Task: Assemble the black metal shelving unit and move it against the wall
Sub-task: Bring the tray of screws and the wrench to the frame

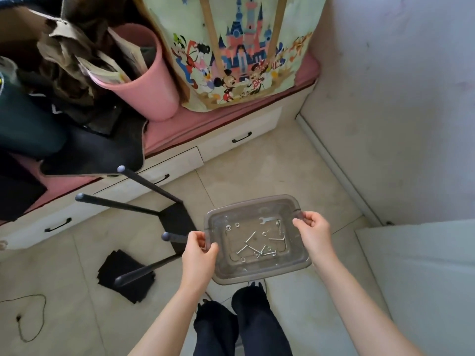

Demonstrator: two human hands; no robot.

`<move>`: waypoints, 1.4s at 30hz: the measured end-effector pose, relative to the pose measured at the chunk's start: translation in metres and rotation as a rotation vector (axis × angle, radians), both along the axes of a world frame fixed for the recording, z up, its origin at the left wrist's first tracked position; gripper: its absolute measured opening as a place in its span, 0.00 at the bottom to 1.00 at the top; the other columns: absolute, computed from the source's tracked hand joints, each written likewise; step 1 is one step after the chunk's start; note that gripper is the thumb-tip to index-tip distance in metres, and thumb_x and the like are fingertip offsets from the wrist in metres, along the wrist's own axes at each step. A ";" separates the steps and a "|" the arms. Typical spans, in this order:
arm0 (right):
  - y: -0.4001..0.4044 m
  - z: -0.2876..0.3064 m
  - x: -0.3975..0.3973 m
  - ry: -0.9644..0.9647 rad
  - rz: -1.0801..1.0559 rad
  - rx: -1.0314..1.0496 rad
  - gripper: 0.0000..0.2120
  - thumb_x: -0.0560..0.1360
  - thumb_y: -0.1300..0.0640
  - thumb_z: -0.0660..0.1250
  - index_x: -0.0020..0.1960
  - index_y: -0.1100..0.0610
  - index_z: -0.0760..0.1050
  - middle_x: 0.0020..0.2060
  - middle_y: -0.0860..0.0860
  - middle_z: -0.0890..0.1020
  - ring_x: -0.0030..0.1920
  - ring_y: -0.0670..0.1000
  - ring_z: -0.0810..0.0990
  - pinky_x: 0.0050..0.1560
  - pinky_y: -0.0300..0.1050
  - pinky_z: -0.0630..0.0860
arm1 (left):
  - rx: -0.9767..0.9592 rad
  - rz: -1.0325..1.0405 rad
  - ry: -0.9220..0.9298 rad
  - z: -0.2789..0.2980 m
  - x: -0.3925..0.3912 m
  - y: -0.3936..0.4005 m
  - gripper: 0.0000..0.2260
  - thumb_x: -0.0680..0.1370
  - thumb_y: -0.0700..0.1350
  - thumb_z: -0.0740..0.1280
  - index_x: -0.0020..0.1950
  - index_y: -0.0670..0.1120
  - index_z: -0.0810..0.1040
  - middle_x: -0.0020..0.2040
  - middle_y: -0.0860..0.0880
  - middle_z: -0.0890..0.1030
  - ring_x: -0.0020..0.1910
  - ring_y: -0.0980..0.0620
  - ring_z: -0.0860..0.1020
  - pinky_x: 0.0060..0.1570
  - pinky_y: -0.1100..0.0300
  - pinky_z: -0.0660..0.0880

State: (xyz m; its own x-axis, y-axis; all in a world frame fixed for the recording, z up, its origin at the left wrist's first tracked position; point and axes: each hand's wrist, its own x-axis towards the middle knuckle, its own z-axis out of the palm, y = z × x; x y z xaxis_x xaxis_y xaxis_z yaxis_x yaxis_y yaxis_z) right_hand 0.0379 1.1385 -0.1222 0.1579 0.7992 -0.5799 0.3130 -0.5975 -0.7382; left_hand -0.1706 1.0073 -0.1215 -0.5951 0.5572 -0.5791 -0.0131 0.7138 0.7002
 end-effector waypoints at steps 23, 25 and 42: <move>0.008 -0.521 -0.032 -0.072 0.094 -0.025 0.05 0.74 0.64 0.72 0.49 0.59 0.79 0.38 0.51 0.80 0.42 0.52 0.77 0.45 0.43 0.71 | -0.291 -0.238 -0.154 -0.494 -0.026 -0.016 0.08 0.82 0.44 0.64 0.57 0.40 0.71 0.51 0.39 0.80 0.45 0.46 0.79 0.46 0.54 0.77; 0.014 -0.552 -0.040 -0.133 0.167 0.028 0.04 0.74 0.61 0.72 0.48 0.57 0.79 0.35 0.48 0.79 0.38 0.49 0.76 0.40 0.41 0.70 | -0.281 -0.238 -0.160 -0.524 -0.032 -0.016 0.06 0.82 0.45 0.64 0.56 0.43 0.72 0.52 0.40 0.81 0.45 0.47 0.81 0.43 0.57 0.76; 0.084 -0.621 -0.088 -0.281 0.542 0.266 0.05 0.75 0.56 0.71 0.50 0.55 0.80 0.38 0.50 0.78 0.42 0.53 0.76 0.36 0.41 0.67 | 0.008 -0.073 -0.341 -0.626 -0.058 0.003 0.08 0.82 0.42 0.67 0.55 0.37 0.75 0.36 0.41 0.79 0.35 0.47 0.80 0.34 0.60 0.79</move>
State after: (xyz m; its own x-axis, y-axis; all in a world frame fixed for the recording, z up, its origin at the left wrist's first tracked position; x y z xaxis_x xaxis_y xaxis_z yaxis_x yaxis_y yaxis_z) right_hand -0.0501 1.2222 -0.7435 -0.1905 0.9181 -0.3477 0.7200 -0.1101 -0.6852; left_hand -0.2288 1.0101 -0.7472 -0.3265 0.5965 -0.7332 -0.1958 0.7162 0.6699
